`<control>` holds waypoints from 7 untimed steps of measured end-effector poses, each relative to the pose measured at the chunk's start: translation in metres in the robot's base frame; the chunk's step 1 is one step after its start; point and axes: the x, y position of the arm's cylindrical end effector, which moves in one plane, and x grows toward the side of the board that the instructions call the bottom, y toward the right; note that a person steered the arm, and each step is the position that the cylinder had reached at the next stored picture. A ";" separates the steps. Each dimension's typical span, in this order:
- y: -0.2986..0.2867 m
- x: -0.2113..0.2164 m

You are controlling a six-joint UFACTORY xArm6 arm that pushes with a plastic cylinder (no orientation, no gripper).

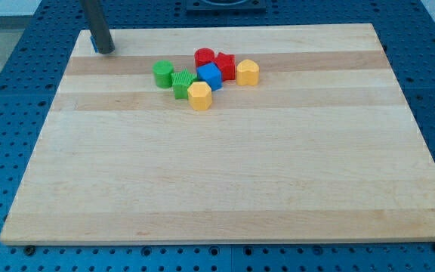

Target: Keep red star above green circle

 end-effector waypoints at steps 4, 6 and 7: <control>0.282 0.018; 0.253 0.053; 0.203 0.047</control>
